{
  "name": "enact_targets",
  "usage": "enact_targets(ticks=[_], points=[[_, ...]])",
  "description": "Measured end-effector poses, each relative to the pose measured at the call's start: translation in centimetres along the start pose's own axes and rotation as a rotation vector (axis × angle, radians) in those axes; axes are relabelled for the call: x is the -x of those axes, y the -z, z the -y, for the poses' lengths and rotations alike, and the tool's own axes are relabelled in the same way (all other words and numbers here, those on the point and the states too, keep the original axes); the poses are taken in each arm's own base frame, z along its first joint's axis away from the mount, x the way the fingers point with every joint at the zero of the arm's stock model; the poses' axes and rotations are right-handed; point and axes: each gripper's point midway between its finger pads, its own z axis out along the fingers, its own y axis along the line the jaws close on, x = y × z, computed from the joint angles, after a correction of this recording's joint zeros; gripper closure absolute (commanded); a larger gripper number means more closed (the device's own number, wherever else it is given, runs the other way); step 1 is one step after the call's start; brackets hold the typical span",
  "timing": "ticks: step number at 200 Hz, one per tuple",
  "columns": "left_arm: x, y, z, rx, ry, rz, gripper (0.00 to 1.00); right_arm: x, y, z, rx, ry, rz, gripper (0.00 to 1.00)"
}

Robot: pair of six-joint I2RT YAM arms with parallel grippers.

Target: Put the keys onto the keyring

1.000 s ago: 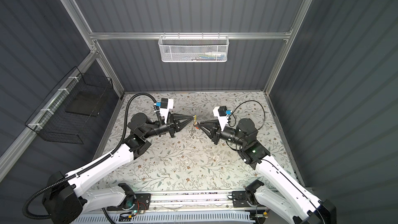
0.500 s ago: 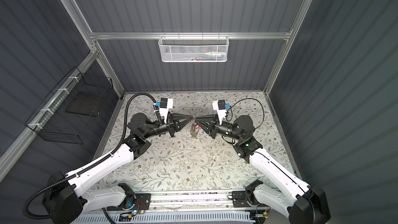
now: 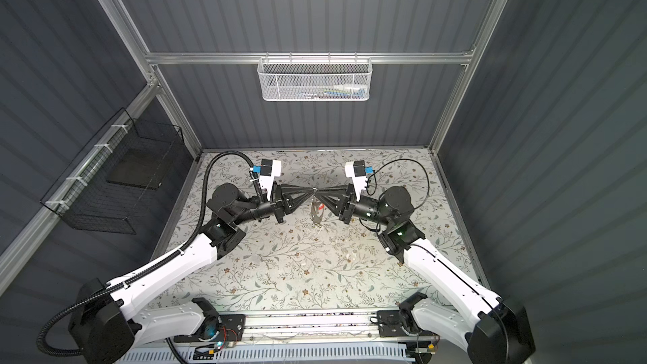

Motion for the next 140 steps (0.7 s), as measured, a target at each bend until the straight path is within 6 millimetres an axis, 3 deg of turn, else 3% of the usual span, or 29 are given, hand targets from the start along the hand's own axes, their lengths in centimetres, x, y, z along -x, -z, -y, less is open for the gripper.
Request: enact_targets(ticks=[23, 54, 118, 140], points=[[0.00, 0.00, 0.01, 0.000, 0.000, 0.000, 1.00, 0.05, -0.10, -0.05, 0.006, -0.001, -0.001, 0.86], [0.04, 0.03, -0.05, 0.001, 0.004, 0.001, 1.00, 0.08, -0.24, -0.26, 0.019, 0.000, -0.008, 1.00], [-0.05, 0.10, -0.29, 0.009, 0.010, -0.003, 1.00, -0.09, -0.31, -0.11, 0.012, 0.010, -0.022, 1.00], [-0.55, 0.09, -0.46, 0.015, 0.016, -0.023, 0.89, -0.47, -0.03, -0.02, -0.007, 0.019, -0.040, 1.00]])
